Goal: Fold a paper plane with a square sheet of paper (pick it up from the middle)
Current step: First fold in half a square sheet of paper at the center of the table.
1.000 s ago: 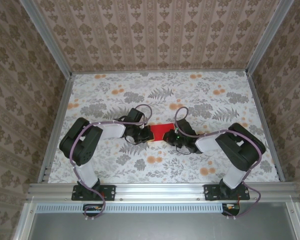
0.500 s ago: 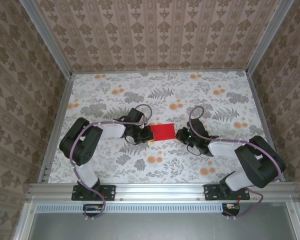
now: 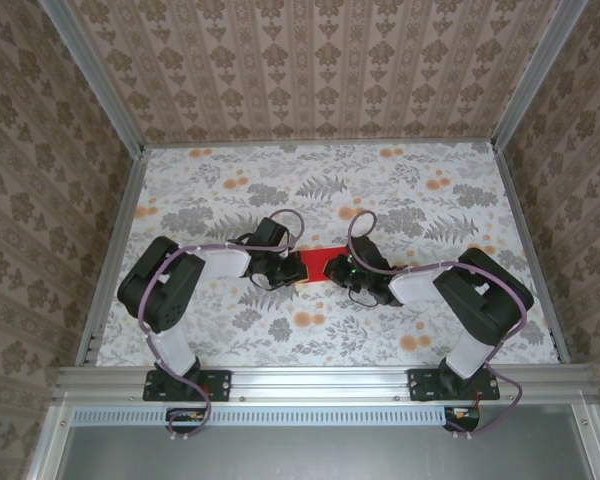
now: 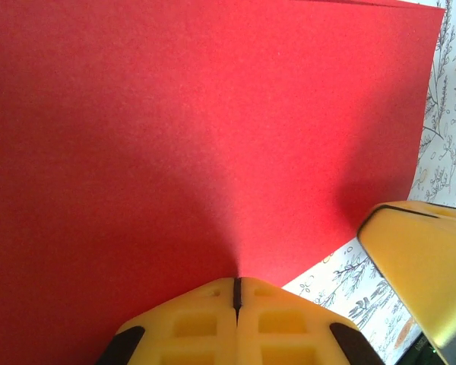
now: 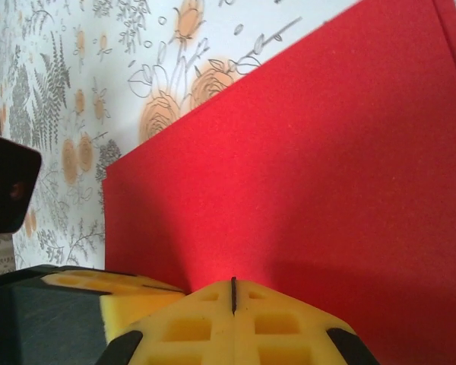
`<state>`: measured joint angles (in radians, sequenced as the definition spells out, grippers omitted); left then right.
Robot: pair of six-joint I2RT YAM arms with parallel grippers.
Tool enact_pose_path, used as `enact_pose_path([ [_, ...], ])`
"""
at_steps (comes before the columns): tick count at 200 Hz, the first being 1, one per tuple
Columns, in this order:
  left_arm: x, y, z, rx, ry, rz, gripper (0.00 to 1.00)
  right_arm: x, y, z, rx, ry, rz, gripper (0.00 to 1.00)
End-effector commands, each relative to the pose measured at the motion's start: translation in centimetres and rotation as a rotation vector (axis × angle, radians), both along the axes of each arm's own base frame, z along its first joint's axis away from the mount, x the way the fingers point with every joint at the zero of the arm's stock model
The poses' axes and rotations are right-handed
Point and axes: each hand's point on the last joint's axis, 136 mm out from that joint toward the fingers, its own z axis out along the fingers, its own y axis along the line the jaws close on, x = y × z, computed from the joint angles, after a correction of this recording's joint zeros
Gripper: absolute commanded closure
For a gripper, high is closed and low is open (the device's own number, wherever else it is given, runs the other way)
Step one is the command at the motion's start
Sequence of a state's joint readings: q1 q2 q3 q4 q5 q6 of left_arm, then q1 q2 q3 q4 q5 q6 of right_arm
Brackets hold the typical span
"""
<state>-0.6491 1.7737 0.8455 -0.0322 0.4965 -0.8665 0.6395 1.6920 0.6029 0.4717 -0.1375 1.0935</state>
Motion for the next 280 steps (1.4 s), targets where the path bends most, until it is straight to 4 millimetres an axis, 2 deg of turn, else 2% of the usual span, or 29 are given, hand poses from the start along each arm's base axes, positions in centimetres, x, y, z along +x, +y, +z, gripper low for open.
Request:
enact_pose_path([
  [1,-0.6,2.4,-3.5,0.151,0.029,0.064,1.00,0.0,0.2,-0.1,0.029,0.000,-0.019,1.00],
  [37,0.1,1.4,-2.4,0.113,-0.019,0.070,1.00,-1.1,-1.2,-2.4,-0.016,0.056,-0.055,1.00],
  [72,1.5,-0.7,0.7,0.036,-0.120,0.106,1.00,-1.5,-1.4,-3.5,-0.017,0.096,-0.071,1.00],
  [91,1.9,-1.3,1.6,0.040,-0.154,0.134,1.00,-1.7,-1.5,-4.0,-0.021,0.119,-0.079,1.00],
  [121,1.9,-0.6,0.6,0.067,-0.153,0.208,1.00,-2.0,-1.7,-4.7,-0.030,0.156,-0.097,1.00],
  [161,1.7,-0.7,-0.9,0.055,-0.118,0.249,1.00,-2.2,-2.0,-5.6,-0.033,0.186,-0.120,1.00],
  [215,-0.1,3.1,-3.5,0.151,-0.072,0.329,1.00,-2.6,-3.9,-6.7,-0.108,0.233,-0.199,1.00],
  [243,0.0,5.1,-3.8,0.170,-0.073,0.376,1.00,-3.2,-5.2,-7.5,-0.170,0.272,-0.244,1.00],
  [280,0.1,7.9,-4.4,0.194,-0.062,0.439,1.00,-3.5,-5.9,-7.9,-0.205,0.291,-0.264,1.00],
])
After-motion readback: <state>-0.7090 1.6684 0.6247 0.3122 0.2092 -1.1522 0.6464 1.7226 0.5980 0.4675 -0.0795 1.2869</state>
